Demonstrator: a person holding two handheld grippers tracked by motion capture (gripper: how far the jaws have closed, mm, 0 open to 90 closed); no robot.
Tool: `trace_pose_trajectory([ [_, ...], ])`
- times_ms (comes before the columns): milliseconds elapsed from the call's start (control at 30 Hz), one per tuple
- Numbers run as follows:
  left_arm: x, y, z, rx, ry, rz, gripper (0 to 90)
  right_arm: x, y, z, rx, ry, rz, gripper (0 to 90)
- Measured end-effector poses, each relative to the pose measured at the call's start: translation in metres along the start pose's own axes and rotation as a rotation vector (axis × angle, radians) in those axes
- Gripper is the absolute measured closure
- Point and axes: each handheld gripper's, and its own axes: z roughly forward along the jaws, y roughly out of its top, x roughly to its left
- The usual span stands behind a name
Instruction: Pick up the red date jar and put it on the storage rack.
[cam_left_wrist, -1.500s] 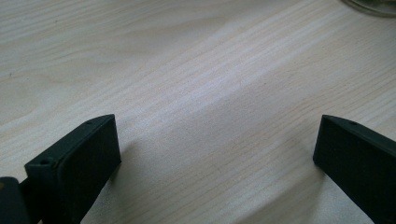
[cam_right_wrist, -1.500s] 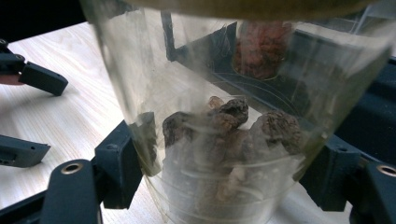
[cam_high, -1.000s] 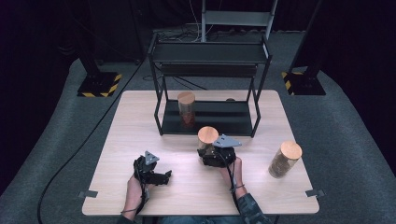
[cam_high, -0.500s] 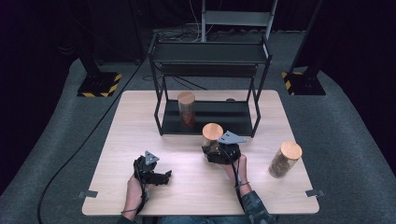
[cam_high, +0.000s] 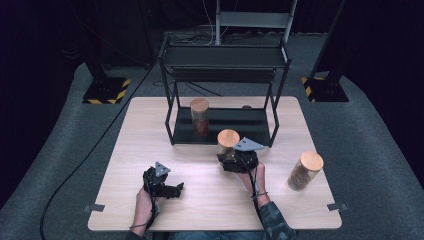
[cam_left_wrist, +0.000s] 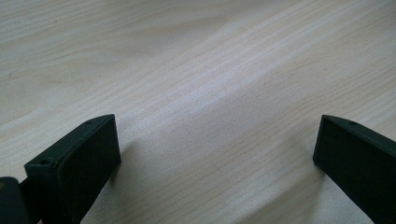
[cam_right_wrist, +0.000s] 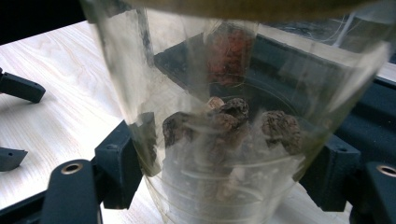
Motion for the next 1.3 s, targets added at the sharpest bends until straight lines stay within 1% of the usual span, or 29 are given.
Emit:
trace_pose_trajectory([
  [767,0.0,0.0,0.0,0.0,-0.002,0.0,0.1,-0.01,0.008,0.003,0.001,-0.017,0.004,25.0],
  [867,0.0,0.0,0.0,0.0,-0.002,0.0,0.1,-0.011,0.009,0.003,-0.004,-0.016,0.011,25.0],
  [1300,0.0,0.0,0.0,-0.001,-0.002,0.0,0.1,-0.014,0.013,0.006,0.0,-0.024,0.01,25.0],
])
